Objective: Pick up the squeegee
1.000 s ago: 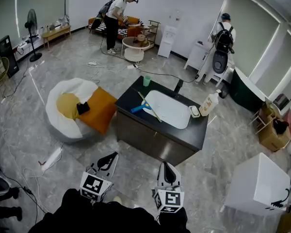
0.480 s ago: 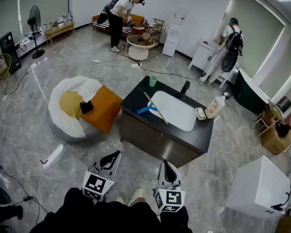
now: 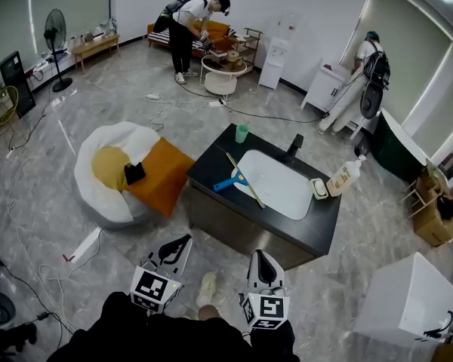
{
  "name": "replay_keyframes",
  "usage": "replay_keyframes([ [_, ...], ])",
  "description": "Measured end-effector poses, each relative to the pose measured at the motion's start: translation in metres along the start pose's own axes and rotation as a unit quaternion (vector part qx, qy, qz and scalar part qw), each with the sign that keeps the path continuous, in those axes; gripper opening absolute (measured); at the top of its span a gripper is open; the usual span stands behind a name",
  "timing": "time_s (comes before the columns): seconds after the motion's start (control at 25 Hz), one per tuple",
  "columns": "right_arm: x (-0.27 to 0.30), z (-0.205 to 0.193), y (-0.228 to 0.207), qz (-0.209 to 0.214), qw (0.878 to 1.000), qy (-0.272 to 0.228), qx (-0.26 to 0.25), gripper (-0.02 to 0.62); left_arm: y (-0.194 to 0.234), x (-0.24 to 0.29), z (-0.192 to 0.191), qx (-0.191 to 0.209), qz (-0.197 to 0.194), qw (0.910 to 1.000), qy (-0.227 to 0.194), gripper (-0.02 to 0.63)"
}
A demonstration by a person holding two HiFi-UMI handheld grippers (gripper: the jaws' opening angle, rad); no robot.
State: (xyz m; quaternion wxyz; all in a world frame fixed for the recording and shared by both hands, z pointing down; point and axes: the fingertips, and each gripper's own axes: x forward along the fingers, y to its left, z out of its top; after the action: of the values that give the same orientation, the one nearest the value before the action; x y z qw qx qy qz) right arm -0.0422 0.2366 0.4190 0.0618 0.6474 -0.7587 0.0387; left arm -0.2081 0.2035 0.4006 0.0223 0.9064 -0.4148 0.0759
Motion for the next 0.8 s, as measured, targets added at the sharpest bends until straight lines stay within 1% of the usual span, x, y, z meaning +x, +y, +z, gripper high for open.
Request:
replay_keyframes([
  [0.44, 0.127, 0.008, -0.075, 0.001, 1.0, 0.009, 0.017, 0.015, 0.048, 0.141, 0.014, 0.003, -0.004, 0.9998, 0.019, 0.018],
  [0.56, 0.153, 0.008, -0.092, -0.001, 1.0, 0.013, 0.021, 0.015, 0.057, 0.171, 0.015, 0.007, -0.007, 0.9997, 0.023, 0.018],
  [0.72, 0.183, 0.008, -0.109, 0.0, 1.0, 0.016, 0.023, 0.015, 0.065, 0.206, 0.02, 0.009, -0.011, 0.9998, 0.012, 0.018],
  [0.8, 0.196, 0.008, -0.116, 0.003, 1.0, 0.016, 0.024, 0.015, 0.069, 0.219, 0.021, 0.008, -0.012, 0.9997, 0.02, 0.018],
])
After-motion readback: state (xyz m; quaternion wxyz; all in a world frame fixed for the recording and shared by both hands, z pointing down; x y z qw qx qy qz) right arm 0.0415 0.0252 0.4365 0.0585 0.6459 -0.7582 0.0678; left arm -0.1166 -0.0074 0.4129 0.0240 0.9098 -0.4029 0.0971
